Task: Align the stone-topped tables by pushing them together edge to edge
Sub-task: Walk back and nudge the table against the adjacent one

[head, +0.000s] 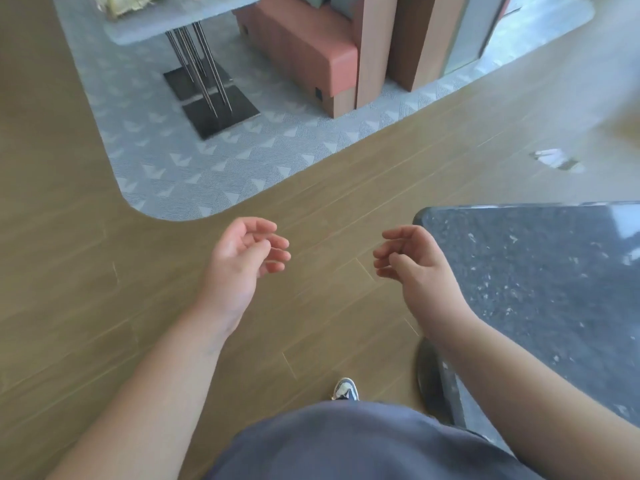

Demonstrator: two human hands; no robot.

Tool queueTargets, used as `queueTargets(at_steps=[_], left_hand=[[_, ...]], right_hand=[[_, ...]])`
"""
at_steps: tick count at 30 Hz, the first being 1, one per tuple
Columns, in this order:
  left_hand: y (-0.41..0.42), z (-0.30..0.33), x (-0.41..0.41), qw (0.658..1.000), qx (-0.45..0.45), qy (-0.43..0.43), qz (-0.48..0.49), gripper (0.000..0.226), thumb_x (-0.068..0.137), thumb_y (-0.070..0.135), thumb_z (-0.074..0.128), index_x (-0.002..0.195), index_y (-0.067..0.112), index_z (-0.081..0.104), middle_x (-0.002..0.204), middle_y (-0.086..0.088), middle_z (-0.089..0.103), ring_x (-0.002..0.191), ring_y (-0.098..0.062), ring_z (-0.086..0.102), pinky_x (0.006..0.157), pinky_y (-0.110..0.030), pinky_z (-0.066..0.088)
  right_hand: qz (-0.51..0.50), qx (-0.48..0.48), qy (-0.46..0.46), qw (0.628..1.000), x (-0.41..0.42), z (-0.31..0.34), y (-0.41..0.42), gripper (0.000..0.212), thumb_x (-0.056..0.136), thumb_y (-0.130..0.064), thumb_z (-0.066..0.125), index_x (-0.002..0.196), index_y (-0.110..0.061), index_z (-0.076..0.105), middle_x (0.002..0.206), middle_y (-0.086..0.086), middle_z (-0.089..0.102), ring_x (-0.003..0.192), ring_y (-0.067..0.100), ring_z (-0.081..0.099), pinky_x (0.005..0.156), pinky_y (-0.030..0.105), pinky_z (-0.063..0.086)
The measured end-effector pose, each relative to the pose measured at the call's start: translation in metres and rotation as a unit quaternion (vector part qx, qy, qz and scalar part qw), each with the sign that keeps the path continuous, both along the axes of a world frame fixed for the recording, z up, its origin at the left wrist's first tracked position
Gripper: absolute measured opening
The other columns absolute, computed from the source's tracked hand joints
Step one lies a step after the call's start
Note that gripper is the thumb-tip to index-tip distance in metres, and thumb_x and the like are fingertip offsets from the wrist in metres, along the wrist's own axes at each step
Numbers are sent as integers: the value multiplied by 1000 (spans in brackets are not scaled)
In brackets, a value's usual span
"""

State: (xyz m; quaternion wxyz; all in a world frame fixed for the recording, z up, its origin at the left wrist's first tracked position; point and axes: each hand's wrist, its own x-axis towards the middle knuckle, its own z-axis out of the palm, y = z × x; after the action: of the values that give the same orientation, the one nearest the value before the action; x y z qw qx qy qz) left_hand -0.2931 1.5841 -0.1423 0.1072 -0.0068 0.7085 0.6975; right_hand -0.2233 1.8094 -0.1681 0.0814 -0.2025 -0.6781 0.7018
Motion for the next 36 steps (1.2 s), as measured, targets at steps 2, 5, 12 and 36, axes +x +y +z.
queueTargets(at_steps=[2,5,12,36], left_hand=[[10,0,-36,1000,5,1,-8,27,99,-9,41,104,9,60,83,-2,72,78,-19,69,72,-32,59],[22,-5,-87,1000,10,6,-28,27,100,-8,42,105,10,60,85,-1,73,80,-20,70,74,-33,59],[67,-26,-240,996,43,-4,-76,24,85,9,50,106,10,62,86,-3,73,81,-22,71,73,-31,59],[512,-10,-572,886,-42,-16,-461,29,97,-10,39,106,7,60,80,1,72,75,-18,70,73,-35,59]], right_hand=[[-4,2,1,1000,-37,8,10,39,89,12,37,108,-14,59,84,-3,67,78,15,65,77,31,54],[-4,-6,12,1000,-86,14,19,39,88,12,38,107,-14,60,81,-6,68,79,15,65,76,30,55],[-50,-35,2,998,-208,2,50,40,90,15,35,108,-10,60,80,-4,68,77,15,65,76,32,57],[-464,-50,16,884,-426,-8,352,34,94,10,39,106,-13,61,81,-4,69,79,16,66,76,33,57]])
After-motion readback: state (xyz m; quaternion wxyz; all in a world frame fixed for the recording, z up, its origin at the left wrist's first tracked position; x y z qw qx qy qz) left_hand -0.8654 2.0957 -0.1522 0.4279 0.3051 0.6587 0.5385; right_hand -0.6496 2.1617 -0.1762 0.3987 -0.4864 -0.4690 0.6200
